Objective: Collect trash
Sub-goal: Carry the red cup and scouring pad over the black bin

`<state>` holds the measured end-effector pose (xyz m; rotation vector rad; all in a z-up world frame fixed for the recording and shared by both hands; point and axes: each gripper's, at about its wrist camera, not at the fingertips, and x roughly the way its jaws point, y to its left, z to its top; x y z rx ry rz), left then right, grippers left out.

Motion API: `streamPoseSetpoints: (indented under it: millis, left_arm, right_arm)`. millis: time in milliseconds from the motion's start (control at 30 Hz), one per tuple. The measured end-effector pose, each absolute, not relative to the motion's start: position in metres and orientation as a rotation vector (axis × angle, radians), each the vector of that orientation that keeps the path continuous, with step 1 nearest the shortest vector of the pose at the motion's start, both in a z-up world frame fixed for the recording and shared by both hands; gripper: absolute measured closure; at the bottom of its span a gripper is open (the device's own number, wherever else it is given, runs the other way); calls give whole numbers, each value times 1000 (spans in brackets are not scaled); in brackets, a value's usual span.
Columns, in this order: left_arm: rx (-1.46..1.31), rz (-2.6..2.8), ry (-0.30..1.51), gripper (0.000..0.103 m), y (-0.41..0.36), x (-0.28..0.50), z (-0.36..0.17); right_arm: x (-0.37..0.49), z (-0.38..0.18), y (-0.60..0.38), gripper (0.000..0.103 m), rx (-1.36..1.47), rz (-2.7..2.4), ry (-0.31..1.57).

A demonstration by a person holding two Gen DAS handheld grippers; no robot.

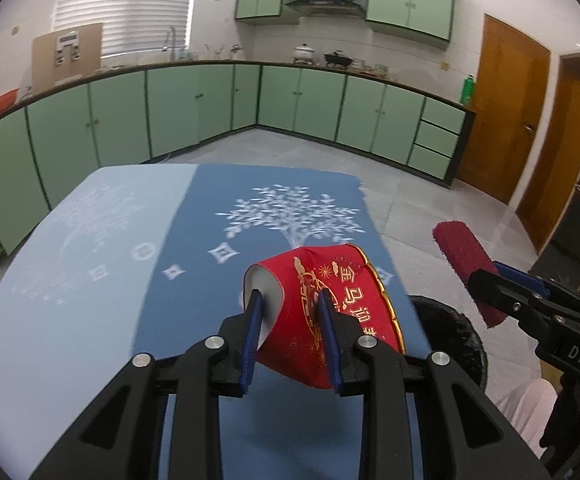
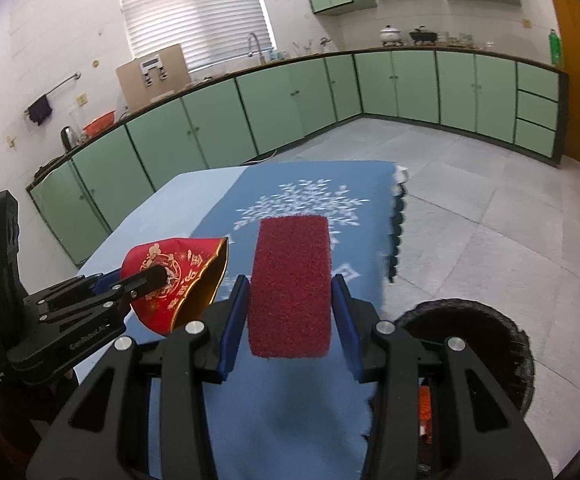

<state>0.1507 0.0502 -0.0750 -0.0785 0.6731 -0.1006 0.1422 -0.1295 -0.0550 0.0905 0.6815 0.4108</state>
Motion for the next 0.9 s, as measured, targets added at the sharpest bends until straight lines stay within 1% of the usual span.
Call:
streamPoseSetpoints:
  millis: [433,900]
  left_arm:
    - [-9,-282,678,75,-43,163,-73]
    - [60,-424,735,75,-133,189,-103]
  right_arm:
    - [130,-67,-225,63,135,242,678]
    - [136,-99,-290,63,172,119,728]
